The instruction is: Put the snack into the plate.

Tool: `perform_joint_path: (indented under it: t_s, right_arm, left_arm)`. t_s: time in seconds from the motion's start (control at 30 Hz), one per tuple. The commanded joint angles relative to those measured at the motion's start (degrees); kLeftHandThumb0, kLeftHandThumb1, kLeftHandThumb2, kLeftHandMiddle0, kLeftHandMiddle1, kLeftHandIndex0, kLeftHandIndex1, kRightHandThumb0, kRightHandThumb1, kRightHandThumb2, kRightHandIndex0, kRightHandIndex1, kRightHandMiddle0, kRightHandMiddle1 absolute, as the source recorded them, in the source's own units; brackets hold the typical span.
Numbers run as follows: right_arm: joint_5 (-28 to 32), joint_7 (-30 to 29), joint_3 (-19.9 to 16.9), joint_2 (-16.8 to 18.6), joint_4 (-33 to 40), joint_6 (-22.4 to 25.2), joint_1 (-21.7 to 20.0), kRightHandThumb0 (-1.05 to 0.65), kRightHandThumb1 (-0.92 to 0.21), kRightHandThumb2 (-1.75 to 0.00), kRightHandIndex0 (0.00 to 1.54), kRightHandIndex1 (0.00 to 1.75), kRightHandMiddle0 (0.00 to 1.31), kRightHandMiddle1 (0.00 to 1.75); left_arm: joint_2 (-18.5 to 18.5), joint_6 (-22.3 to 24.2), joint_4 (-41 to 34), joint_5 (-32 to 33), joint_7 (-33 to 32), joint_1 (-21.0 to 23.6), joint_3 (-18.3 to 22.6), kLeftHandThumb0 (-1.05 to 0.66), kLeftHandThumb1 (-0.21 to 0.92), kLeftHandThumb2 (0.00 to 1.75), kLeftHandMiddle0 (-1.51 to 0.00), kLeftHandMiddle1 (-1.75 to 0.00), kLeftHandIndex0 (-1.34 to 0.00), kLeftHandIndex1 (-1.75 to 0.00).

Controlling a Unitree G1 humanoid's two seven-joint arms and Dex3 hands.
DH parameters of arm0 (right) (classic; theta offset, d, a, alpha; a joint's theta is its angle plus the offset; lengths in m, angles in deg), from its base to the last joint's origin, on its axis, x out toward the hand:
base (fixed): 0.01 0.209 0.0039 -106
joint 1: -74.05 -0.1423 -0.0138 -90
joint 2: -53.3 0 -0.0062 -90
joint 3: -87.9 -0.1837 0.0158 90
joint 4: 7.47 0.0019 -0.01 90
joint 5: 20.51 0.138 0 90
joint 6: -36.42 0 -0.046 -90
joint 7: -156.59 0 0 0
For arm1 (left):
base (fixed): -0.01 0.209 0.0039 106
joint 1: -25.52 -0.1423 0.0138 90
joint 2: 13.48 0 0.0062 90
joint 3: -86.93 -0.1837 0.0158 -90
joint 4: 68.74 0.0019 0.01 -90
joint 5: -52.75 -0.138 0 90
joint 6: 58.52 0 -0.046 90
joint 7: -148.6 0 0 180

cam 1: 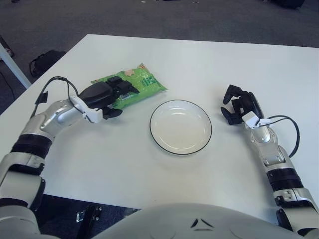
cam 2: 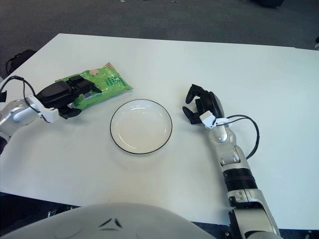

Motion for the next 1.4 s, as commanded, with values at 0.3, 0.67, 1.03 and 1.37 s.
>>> perform_joint_path:
  t_s: [0.3, 0.67, 1.03, 1.37]
  right_arm:
    - [-0.9, 3.4, 2.1, 0.3, -6.0, 2.9, 4.4, -0.53, -0.21, -1.45, 1.33, 1.75, 0.7, 1.75]
    - [-1.9, 2.8, 2.8, -0.2, -6.5, 2.9, 3.9, -0.53, -0.2, -1.46, 1.33, 1.75, 0.72, 1.75]
    - [-2.1, 3.0, 3.2, -0.4, -6.8, 2.9, 3.6, -0.54, -0.19, -1.47, 1.33, 1.75, 0.72, 1.75]
    - [-1.9, 3.3, 3.3, -0.4, -6.9, 3.1, 3.5, -0.54, -0.2, -1.47, 1.33, 1.75, 0.72, 1.75]
  left_arm:
    - [8.9, 19.4, -7.6, -8.2, -13.2, -1.7, 2.1, -0.73, 0.92, 0.74, -0.08, -0.63, 0.0, -0.85]
    - [16.4, 37.6, -16.6, -16.9, -18.0, -4.8, -0.9, -0.81, 0.92, 0.67, -0.01, -0.29, 0.0, -0.55]
    - [20.1, 45.5, -19.4, -19.4, -20.0, -5.2, -2.1, -0.9, 0.92, 0.67, 0.0, -0.14, 0.0, -0.46]
    - [21.5, 54.0, -24.8, -20.1, -9.4, -6.3, -3.7, -1.02, 0.92, 0.61, 0.0, -0.01, 0.0, -0.3]
